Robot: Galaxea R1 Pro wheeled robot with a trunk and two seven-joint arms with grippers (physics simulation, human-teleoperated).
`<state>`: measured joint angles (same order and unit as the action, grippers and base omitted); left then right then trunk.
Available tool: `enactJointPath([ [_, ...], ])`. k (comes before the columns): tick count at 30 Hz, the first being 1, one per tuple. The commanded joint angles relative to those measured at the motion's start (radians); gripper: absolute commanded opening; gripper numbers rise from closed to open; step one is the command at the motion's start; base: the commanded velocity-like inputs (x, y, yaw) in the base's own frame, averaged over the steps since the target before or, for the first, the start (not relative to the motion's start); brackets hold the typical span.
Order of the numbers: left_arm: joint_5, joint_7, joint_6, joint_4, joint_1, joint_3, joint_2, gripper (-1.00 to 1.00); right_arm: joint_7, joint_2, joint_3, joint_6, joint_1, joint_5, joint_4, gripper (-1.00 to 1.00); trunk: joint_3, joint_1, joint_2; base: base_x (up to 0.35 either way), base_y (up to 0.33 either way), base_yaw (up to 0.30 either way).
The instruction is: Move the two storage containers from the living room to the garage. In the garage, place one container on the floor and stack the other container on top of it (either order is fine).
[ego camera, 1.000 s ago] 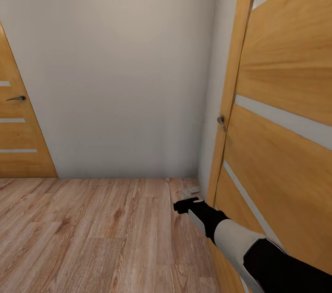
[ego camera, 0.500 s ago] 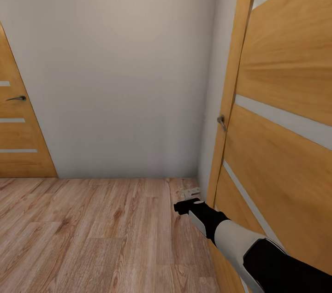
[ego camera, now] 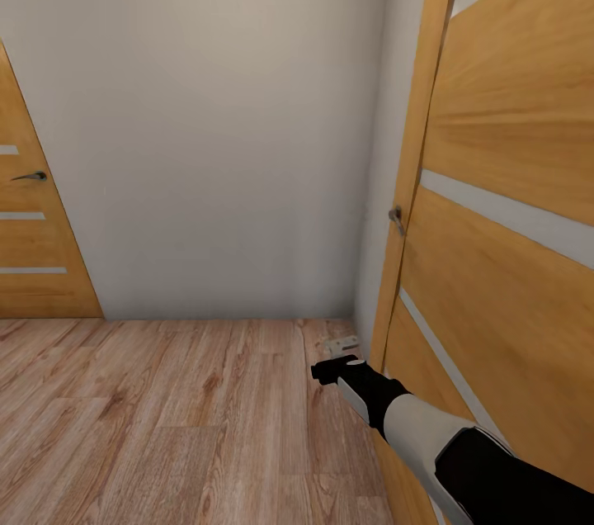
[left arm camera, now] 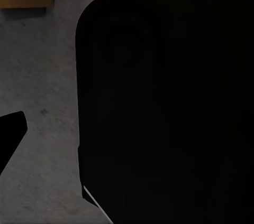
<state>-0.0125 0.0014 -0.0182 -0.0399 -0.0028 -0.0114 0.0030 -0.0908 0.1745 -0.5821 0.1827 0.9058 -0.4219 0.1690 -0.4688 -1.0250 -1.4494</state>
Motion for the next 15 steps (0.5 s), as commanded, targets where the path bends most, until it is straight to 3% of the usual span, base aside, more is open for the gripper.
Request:
enactJointPath([
  [1, -0.001, 0.000, -0.002, 0.000, 0.000, -0.001, 0.000, 1.00, -0.006, 0.000, -0.009, 0.004, 0.001, -0.009, 0.001, 1.00, -0.001, 0.000, -0.001, 0.000, 0.000, 0.000],
  [15, -0.001, 0.000, -0.002, 0.000, 0.000, -0.001, 0.000, 1.00, -0.006, 0.000, -0.009, 0.004, -0.001, -0.009, -0.002, 1.00, -0.001, 0.000, -0.001, 0.000, 0.000, 0.000],
])
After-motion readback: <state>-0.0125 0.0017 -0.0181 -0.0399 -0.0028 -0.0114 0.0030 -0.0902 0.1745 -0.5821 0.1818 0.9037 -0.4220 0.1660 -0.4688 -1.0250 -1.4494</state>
